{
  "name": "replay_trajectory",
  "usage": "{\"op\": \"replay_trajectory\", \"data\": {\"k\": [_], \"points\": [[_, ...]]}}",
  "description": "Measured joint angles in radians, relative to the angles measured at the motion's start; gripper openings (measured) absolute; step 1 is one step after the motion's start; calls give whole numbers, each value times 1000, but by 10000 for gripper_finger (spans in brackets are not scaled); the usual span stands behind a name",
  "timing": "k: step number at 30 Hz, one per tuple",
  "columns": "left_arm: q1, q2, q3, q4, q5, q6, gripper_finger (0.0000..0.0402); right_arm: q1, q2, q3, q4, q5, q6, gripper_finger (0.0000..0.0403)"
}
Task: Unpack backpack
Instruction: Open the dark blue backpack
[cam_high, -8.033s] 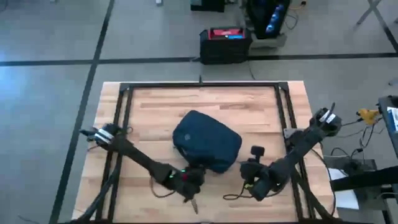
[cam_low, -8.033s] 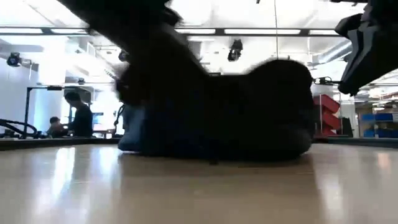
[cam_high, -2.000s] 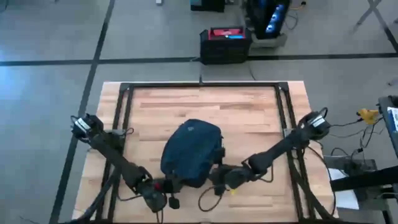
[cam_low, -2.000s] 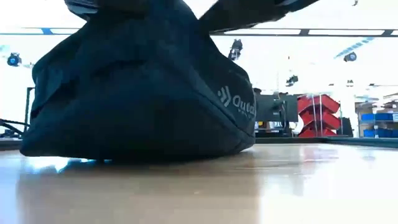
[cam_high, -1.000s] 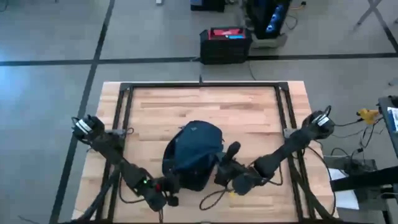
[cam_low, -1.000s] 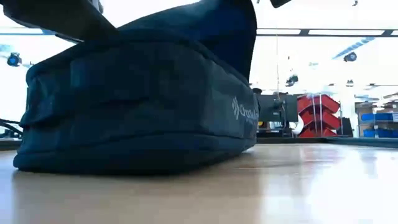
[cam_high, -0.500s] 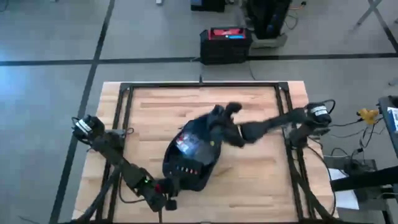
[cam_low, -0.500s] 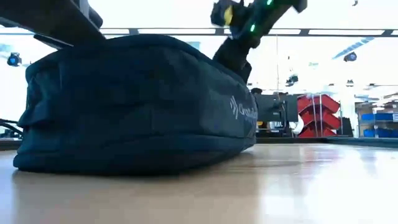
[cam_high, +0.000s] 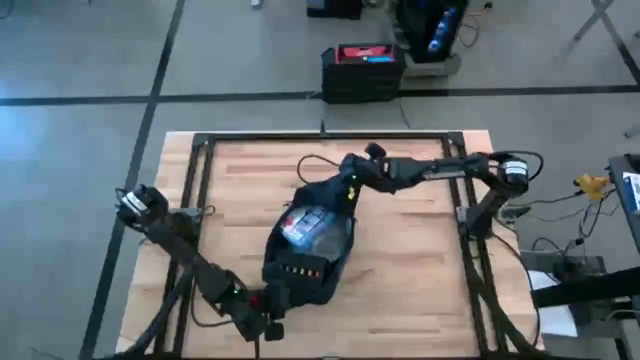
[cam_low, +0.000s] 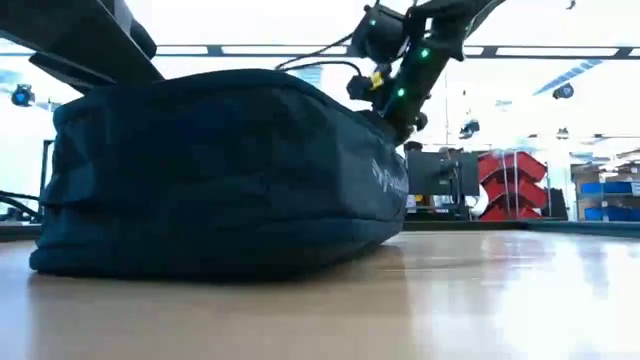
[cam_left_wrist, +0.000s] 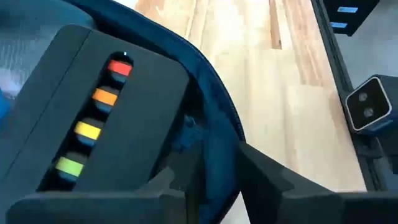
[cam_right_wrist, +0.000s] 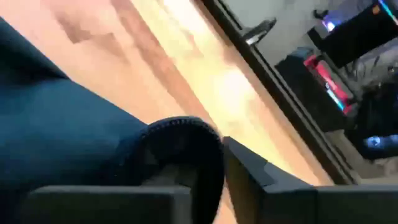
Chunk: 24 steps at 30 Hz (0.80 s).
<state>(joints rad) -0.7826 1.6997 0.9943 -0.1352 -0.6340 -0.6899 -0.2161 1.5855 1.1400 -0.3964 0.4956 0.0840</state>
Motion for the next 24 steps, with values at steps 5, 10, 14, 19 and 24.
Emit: {"op": "replay_trajectory", "data": {"k": [5, 10, 14, 19, 24], "points": [[-2, 0, 0, 5, 1, -5, 80, 0, -105, 0, -8, -24, -12, 171], [-2, 0, 0, 11, 1, -5, 80, 11, -202, 0, -23, -179, -41, 231], [-2, 0, 0, 11, 1, -5, 80, 27, -251, 0, -24, -204, -78, 255], [-2, -2, 1, 7, -38, 48, 80, 29, -262, -2, -38, -155, -85, 255], [-3, -49, 41, 4, -168, 250, 80, 14, -259, -2, -30, -131, -23, 239]]}}
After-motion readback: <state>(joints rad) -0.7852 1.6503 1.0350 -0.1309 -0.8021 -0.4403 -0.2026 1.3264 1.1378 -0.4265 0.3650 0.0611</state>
